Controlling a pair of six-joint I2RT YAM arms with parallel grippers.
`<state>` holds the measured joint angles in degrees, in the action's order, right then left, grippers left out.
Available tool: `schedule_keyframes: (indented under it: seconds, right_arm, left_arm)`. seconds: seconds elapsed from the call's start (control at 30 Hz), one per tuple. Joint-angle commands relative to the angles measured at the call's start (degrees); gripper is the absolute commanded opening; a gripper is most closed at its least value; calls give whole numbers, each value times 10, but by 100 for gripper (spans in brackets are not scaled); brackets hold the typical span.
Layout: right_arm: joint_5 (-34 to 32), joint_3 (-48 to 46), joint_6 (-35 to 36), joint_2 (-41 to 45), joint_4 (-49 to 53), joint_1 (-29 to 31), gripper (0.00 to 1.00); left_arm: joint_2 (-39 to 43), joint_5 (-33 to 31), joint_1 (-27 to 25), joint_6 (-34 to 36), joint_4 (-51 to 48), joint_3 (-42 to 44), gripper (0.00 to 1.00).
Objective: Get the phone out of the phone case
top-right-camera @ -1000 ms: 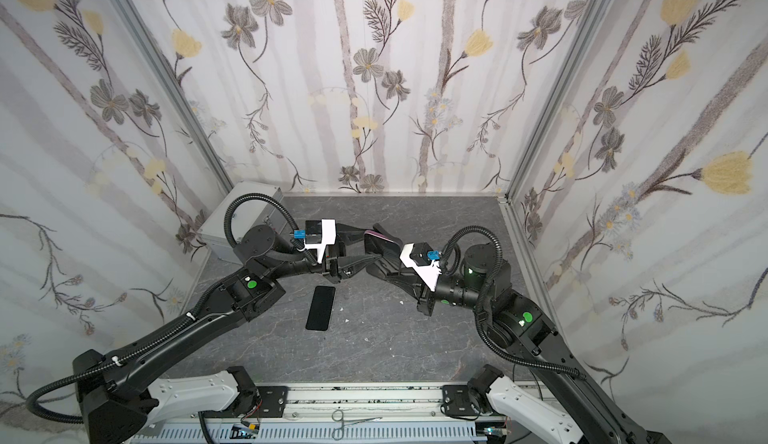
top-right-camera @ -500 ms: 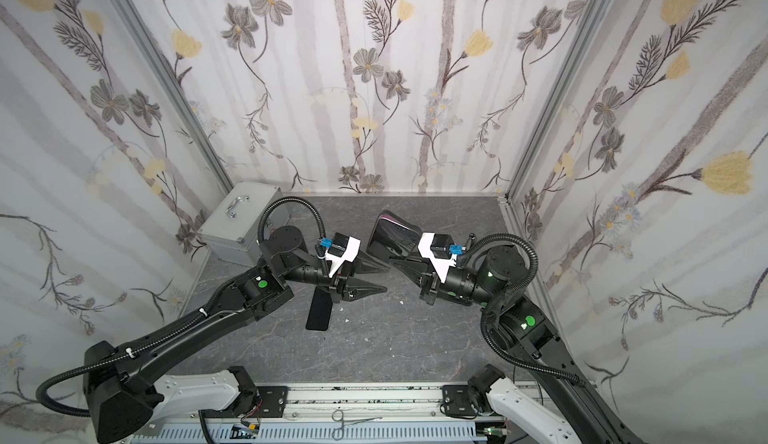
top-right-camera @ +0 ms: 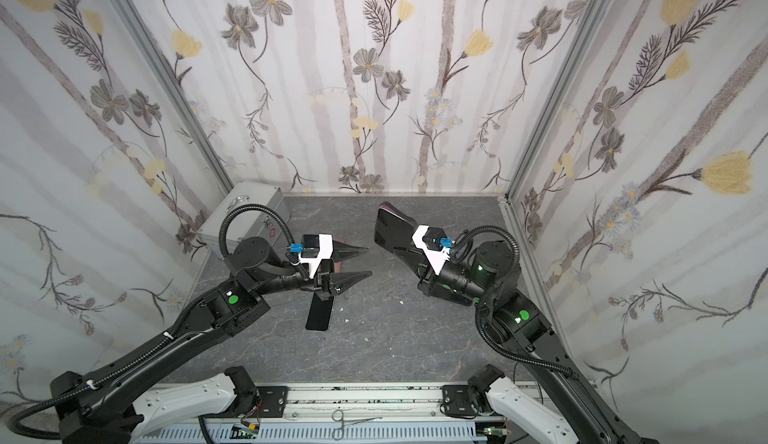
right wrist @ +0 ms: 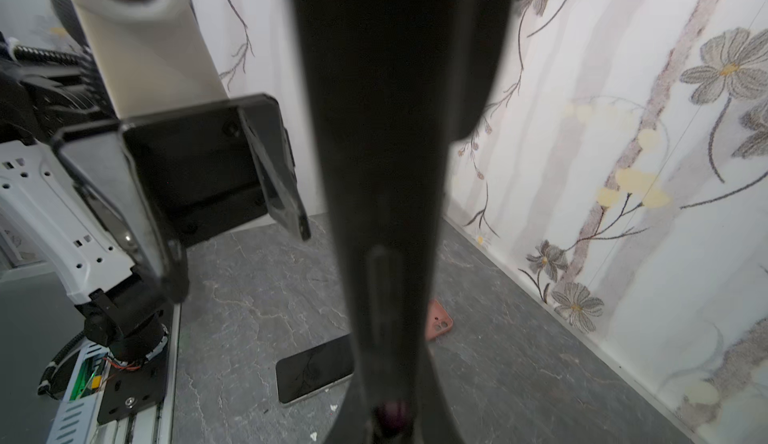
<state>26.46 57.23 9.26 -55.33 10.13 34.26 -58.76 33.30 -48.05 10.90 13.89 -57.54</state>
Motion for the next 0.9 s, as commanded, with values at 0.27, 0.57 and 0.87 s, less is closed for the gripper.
schedule_keyframes:
  seconds: [0.27,0.57,0.87]
  right_arm:
    - [-37,4,76,-24,62,47,0]
    - [-28,2,79,-19,61,52,0]
    - [-17,12,82,-27,67,62,0]
  left_arm:
    - [-5,-69,1,73,26,-44,49]
    - [-10,-69,0,72,31,-42,49]
    - [-25,-26,1,59,31,-43,43]
